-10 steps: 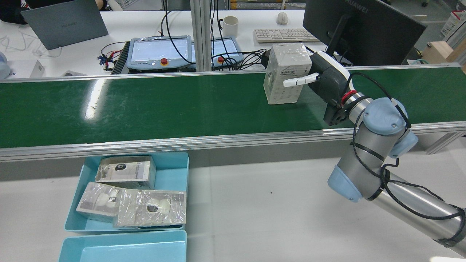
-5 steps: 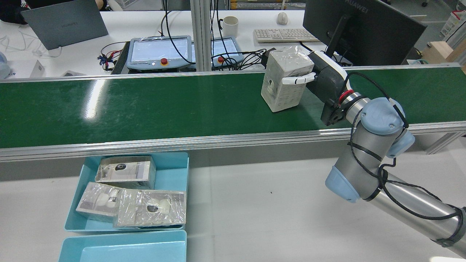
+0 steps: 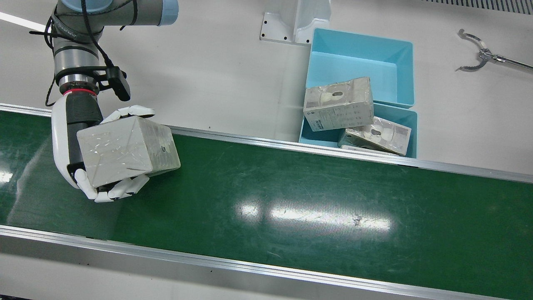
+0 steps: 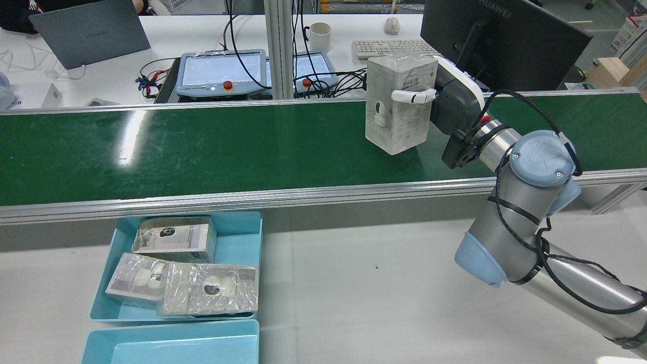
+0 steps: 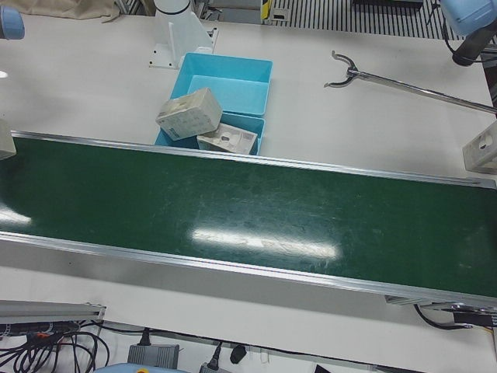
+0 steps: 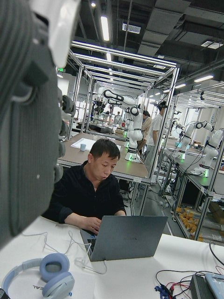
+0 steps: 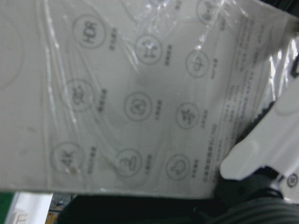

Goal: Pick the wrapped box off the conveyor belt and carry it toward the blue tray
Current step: 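Lift the box off the belt and carry it toward the blue tray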

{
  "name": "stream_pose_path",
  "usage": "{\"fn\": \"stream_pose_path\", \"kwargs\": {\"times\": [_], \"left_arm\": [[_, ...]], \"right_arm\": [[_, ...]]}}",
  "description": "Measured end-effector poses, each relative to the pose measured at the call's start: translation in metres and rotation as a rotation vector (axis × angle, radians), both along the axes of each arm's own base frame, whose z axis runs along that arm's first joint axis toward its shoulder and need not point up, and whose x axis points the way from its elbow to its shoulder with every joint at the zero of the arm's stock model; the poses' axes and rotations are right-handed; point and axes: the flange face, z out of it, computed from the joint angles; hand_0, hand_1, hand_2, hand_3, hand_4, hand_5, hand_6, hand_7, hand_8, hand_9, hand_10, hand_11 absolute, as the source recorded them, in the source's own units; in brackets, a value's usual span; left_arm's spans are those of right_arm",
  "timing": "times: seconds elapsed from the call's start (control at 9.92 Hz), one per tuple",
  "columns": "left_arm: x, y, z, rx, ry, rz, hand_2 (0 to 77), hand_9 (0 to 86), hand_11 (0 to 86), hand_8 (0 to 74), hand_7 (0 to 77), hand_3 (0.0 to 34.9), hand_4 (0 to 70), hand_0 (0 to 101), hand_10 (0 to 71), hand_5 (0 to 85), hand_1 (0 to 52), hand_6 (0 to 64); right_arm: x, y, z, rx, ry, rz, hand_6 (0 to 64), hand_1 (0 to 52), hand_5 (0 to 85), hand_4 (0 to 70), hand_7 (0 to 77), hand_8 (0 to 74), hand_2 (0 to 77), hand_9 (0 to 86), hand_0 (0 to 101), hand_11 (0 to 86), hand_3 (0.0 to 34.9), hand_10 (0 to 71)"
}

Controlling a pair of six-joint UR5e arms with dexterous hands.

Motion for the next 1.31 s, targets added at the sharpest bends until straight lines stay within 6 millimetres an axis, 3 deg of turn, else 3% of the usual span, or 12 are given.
{"fn": "stream_pose_path", "kwargs": {"times": [0.3, 0.4, 0.5, 1.11, 1.31], "left_arm": [[0.0, 0.0, 0.0, 0.0, 0.0, 0.0, 0.5, 0.0, 0.0, 0.0, 0.0, 0.0, 0.0, 0, 0.0, 1.1, 0.0, 0.0], [0.0, 0.0, 0.0, 0.0, 0.0, 0.0, 0.5, 0.0, 0.0, 0.0, 0.0, 0.0, 0.0, 0, 0.0, 1.1, 0.0, 0.0], [0.0, 0.0, 0.0, 0.0, 0.0, 0.0, 1.1, 0.0, 0.0, 0.0, 0.0, 0.0, 0.0, 0, 0.0, 1.1, 0.0, 0.0], [0.0, 0.0, 0.0, 0.0, 0.0, 0.0, 1.1, 0.0, 0.0, 0.0, 0.0, 0.0, 0.0, 0, 0.0, 1.1, 0.0, 0.0], [0.0, 0.0, 0.0, 0.0, 0.0, 0.0, 1.1, 0.0, 0.0, 0.0, 0.0, 0.0, 0.0, 0, 0.5, 1.1, 0.0, 0.0]], "right_arm": [[0.011, 0.024, -0.067, 0.105, -0.097, 0.007, 38.2, 0.0, 58.9, 15.3, 40.9, 55.1, 24.0, 43.1, 42, 52.4, 0.0, 42.5], [0.002, 0.044, -0.086, 0.126, -0.134, -0.005, 38.2, 0.0, 58.9, 15.3, 40.9, 55.1, 24.0, 43.1, 42, 52.4, 0.0, 42.5], [-0.019, 0.07, -0.101, 0.139, -0.168, -0.04, 44.7, 0.0, 55.6, 19.1, 38.2, 56.2, 24.0, 43.1, 42, 55.1, 0.0, 40.9], [-0.162, 0.22, -0.167, 0.174, -0.229, -0.209, 44.7, 0.0, 56.2, 20.2, 38.2, 56.7, 24.5, 43.1, 45, 52.9, 0.0, 36.5], [-0.199, 0.269, -0.183, 0.18, -0.213, -0.252, 44.7, 0.0, 56.2, 20.2, 38.2, 56.7, 24.5, 43.1, 45, 53.5, 0.0, 38.2]]}}
